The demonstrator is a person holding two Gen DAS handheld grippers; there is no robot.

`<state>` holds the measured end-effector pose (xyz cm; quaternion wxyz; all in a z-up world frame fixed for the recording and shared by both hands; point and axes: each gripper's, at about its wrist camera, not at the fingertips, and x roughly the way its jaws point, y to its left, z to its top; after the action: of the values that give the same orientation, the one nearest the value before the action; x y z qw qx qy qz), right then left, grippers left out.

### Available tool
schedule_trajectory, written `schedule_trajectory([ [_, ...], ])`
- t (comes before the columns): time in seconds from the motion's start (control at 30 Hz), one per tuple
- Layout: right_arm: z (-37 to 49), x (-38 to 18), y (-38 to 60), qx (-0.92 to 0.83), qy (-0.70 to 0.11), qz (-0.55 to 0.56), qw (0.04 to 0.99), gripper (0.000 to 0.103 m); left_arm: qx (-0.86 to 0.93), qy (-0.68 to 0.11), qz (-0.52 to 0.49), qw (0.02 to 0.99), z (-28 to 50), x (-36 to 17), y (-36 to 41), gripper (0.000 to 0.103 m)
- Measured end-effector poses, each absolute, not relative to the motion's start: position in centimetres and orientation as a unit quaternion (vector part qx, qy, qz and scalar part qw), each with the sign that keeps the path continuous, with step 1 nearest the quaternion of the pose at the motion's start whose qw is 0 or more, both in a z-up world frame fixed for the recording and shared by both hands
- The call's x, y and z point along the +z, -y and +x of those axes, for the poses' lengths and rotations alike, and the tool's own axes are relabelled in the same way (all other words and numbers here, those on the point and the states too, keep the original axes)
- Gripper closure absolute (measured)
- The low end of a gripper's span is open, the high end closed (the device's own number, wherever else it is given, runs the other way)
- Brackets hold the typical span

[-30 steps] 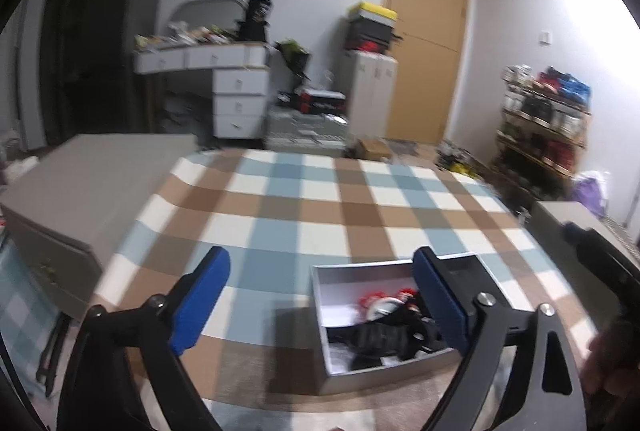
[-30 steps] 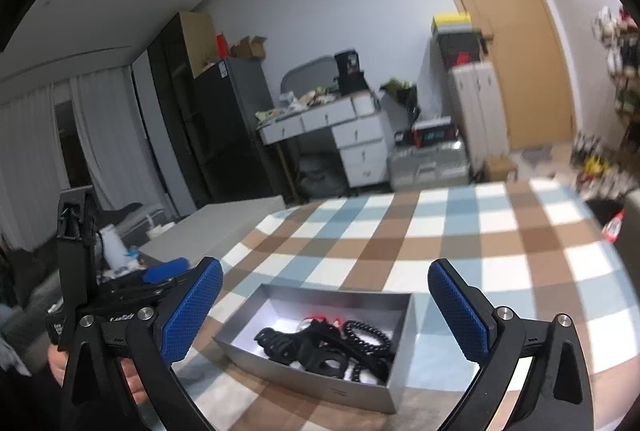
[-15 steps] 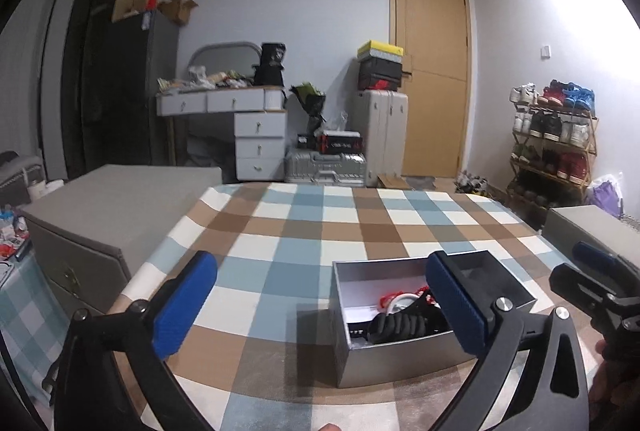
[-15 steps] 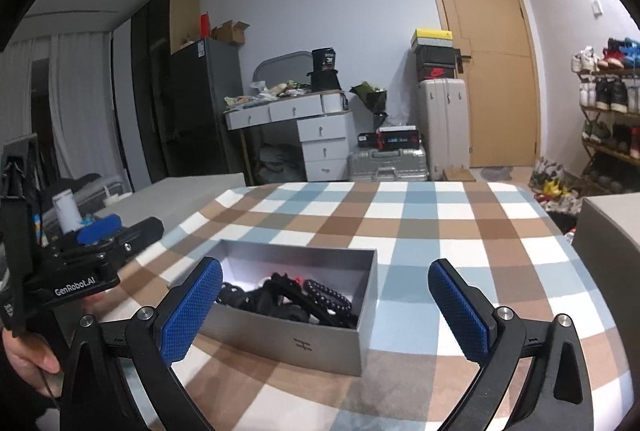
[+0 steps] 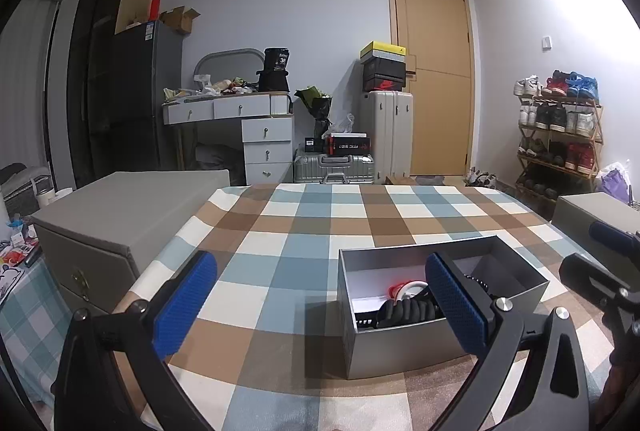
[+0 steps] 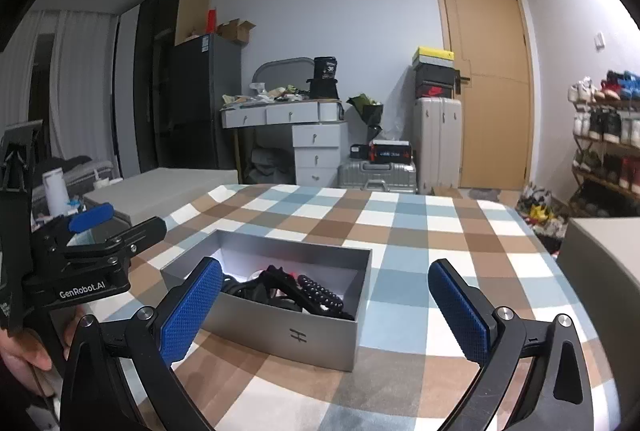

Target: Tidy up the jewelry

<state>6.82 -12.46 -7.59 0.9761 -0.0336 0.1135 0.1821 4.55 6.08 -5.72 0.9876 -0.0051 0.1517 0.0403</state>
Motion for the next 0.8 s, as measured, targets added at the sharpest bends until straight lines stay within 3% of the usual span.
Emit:
schedule_trajectory([
  [0.8,6.98,-7.62,12.58,0.184,-0.117,-0.032,0.975,0.0,0.042,-0.153,-0.005,0.987,4.46,-5.78,-5.98,0.001],
])
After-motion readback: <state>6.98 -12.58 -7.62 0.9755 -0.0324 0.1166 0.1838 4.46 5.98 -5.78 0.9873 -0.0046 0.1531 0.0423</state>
